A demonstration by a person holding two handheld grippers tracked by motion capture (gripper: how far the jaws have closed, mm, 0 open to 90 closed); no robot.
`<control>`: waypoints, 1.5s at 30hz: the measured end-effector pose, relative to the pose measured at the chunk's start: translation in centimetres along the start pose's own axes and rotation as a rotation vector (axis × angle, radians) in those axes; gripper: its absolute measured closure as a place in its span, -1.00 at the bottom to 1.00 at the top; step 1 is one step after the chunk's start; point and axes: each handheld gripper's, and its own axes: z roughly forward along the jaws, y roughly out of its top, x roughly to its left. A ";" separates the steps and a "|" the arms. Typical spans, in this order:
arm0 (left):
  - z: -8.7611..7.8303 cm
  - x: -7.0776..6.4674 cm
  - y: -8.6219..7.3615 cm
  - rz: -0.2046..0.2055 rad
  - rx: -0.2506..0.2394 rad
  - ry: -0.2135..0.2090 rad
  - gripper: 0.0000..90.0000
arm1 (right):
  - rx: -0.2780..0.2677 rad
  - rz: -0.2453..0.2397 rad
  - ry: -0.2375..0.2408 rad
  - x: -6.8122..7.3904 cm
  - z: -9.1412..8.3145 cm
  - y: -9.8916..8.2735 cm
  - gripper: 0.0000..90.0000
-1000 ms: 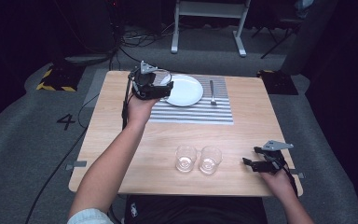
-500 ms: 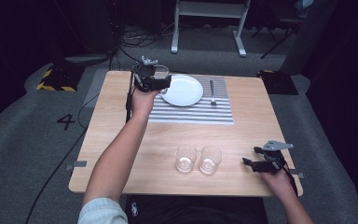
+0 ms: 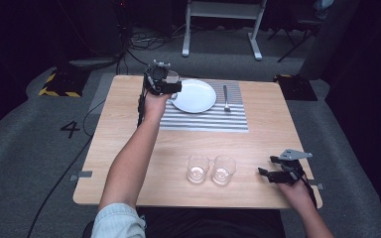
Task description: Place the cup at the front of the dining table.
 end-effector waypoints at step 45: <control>7.0 1.9 -4.8 0.024 0.347 -0.024 -0.58 | 0.000 -0.011 0.004 0.0 0.0 0.0 -0.49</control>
